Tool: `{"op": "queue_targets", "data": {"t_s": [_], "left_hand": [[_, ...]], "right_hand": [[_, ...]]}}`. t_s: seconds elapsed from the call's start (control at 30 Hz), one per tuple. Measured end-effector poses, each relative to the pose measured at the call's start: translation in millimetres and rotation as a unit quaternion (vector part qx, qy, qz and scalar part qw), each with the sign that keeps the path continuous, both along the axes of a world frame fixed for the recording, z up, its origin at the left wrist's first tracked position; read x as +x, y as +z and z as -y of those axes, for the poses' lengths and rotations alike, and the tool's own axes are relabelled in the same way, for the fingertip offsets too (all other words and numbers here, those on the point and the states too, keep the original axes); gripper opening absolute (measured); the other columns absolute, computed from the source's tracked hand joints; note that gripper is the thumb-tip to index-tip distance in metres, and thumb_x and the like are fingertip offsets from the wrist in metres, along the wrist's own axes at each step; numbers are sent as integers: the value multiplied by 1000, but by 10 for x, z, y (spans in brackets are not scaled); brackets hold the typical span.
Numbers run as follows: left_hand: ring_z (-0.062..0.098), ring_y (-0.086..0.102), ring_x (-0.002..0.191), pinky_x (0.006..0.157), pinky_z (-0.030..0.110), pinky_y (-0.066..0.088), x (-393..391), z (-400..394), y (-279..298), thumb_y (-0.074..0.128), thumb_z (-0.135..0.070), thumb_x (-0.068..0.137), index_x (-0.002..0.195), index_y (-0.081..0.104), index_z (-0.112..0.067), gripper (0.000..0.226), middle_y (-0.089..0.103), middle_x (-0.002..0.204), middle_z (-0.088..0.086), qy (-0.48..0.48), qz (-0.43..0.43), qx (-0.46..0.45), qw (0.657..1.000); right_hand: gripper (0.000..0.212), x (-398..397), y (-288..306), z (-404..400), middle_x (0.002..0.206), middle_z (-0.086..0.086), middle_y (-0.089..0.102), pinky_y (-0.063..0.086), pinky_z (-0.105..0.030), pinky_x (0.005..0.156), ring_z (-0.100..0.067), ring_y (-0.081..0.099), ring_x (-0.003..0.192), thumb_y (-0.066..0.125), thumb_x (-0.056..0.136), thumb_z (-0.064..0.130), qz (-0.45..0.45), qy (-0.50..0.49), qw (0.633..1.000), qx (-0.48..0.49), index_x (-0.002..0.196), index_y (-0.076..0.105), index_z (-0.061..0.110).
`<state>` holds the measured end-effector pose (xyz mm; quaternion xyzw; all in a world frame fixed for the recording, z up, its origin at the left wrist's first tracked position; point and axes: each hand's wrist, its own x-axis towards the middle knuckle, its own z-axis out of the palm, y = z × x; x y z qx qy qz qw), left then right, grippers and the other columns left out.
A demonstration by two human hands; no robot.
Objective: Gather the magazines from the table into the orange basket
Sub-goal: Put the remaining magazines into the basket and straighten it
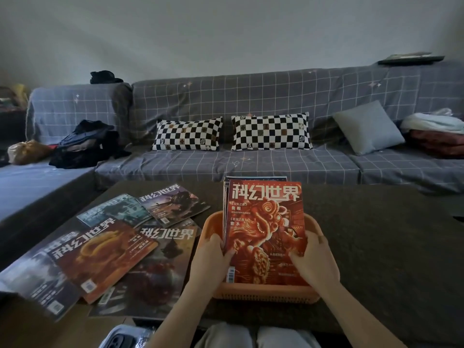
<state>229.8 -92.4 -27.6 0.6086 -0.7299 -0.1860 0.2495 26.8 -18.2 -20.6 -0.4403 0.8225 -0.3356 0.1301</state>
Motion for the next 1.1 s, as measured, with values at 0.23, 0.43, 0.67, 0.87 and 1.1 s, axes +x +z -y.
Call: {"op": "queue_targets", "data": {"t_s": [0.23,0.43,0.67,0.87,1.1], "left_hand": [[-3,51,68,52,15,36,22,-8,10,61,-42,88,94,49,-29,19,50,79,-17,-6,8,10,1000],[1,54,87,67,19,46,174,-2,112,52,-41,93,107,56,-29,20,56,107,-9,-3,-74,-18,997],[1,60,80,63,17,49,553,55,241,55,-31,94,103,59,-30,10,61,95,-13,22,-179,-38,983],[-3,65,73,59,12,50,1097,88,238,57,-21,94,88,57,-31,11,63,89,-6,65,-222,-67,971],[13,56,81,69,28,40,1811,248,-88,56,-23,94,100,61,-17,10,62,101,4,174,-183,-52,966]], "right_hand": [[48,8,36,-25,134,-7,44,47,-35,91,-21,54,113,61,87,26,45,-10,999,-7,132,44,19],[55,196,141,-43,137,-2,38,49,-35,93,-15,51,115,63,86,24,45,15,987,-155,135,38,25],[43,688,290,213,99,14,54,44,-13,66,1,55,86,63,86,23,99,119,967,-201,126,46,28],[29,1287,315,520,93,15,58,47,-13,68,-2,58,87,61,88,25,138,204,952,-183,112,49,35],[30,2007,163,1030,91,8,60,49,-16,70,-5,59,83,60,88,23,154,282,940,-114,118,55,23]]}}
